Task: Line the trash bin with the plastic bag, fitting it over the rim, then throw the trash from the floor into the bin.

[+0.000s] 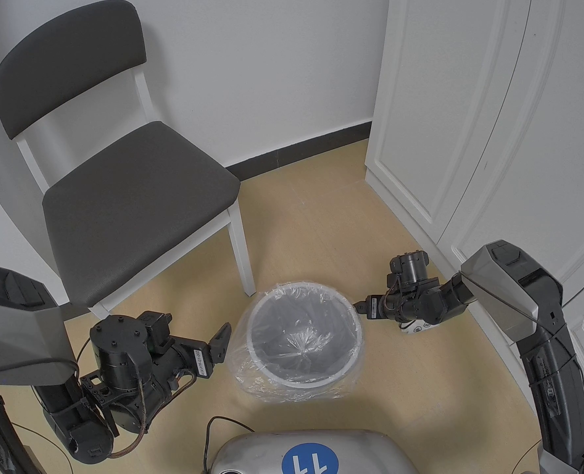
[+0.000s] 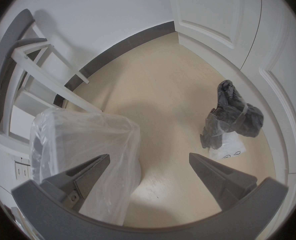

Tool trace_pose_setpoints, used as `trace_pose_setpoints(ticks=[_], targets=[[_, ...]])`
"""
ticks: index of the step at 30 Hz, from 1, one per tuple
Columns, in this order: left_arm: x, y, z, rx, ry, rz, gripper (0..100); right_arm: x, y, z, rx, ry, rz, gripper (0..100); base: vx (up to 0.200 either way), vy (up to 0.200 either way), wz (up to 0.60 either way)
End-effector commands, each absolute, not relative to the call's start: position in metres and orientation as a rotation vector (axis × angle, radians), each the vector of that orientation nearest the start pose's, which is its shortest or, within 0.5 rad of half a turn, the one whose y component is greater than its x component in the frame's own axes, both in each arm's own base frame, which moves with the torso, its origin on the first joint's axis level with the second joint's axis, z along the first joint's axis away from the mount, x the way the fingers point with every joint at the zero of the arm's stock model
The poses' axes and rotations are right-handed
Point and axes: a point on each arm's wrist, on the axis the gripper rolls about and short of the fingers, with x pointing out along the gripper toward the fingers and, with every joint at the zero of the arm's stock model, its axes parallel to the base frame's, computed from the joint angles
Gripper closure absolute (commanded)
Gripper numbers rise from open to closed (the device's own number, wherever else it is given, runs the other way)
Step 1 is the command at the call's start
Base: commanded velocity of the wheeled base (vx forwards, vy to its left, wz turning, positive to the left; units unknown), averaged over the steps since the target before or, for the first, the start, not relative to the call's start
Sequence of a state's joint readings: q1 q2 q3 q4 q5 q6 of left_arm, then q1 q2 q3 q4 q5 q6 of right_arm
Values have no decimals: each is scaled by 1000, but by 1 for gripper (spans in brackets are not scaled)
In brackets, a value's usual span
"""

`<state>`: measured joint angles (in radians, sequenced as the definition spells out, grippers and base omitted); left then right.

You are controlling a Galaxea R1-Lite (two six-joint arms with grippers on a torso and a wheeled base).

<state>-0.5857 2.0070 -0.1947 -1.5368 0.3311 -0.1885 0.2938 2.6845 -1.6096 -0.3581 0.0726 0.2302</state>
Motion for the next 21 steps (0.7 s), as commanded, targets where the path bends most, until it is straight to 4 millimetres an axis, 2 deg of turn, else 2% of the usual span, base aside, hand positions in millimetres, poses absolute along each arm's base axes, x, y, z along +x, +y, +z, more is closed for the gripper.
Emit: trace_pose_setpoints(ticks=[1,14,17,21], targets=[[218,-136,54,-62,278,-226,0,483,150,-77,159,786,250,0,0,0,0],[218,-136,56,-65,271,-227,0,489,151,-80,225,772,219,0,0,0,0],[217,-136,57,-66,269,-227,0,495,149,-85,225,740,174,0,0,0,0],[217,-136,56,-66,270,-230,0,507,159,-92,298,629,152,0,0,0,0]])
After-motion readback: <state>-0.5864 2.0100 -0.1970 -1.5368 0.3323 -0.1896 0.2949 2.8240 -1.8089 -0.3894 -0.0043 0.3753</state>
